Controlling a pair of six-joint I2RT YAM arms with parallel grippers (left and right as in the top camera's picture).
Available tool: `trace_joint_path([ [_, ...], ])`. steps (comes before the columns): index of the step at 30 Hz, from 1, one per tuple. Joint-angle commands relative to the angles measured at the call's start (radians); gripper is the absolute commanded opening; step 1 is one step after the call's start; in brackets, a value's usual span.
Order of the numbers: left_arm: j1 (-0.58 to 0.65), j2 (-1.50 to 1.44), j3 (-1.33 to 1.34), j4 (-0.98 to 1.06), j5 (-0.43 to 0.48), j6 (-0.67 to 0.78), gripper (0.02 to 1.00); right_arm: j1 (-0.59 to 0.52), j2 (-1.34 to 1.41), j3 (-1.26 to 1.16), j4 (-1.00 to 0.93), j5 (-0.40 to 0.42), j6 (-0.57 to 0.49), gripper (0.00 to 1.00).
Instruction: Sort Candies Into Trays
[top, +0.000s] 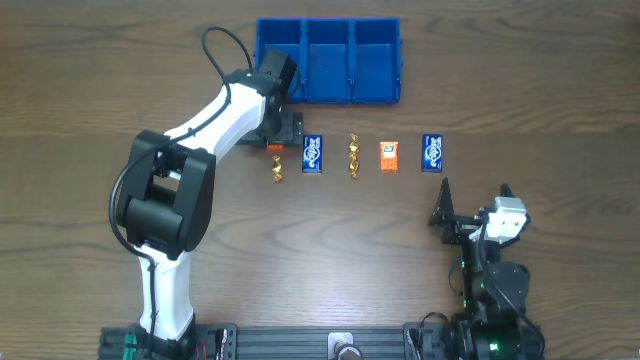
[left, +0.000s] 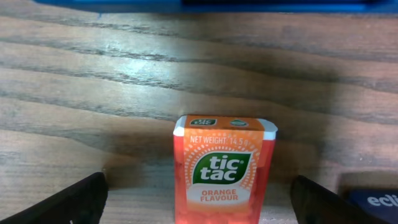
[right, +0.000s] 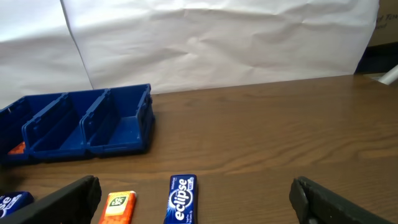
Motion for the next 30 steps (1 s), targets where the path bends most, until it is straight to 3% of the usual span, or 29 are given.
trace_joint_path([
  [1, 0.004, 0.025, -0.002, 0.01, -0.015, 0.015, 0.627, -0.004, -0.007, -0.004, -0.002, 0.003, -0.006, 0.998],
  [6, -0.003, 0.025, -0.002, 0.015, -0.015, 0.015, 0.432, -0.004, -0.007, -0.004, -0.002, 0.003, -0.006, 0.998],
  [9, -0.007, 0.025, -0.002, 0.014, -0.015, 0.015, 0.248, -0.004, -0.007, -0.004, -0.002, 0.003, -0.006, 0.998],
  [21, -0.025, -0.066, 0.089, -0.037, 0.018, 0.015, 0.275, -0.004, -0.007, -0.004, -0.002, 0.003, -0.006, 0.998],
  [27, -0.04, -0.174, 0.195, -0.039, -0.096, 0.016, 0.292, -0.004, -0.007, -0.004, -0.002, 0.003, -0.006, 0.998],
  [30, -0.036, -0.177, 0.293, -0.022, -0.135, 0.042, 0.362, -0.004, -0.007, -0.004, -0.002, 0.003, -0.006, 0.998],
])
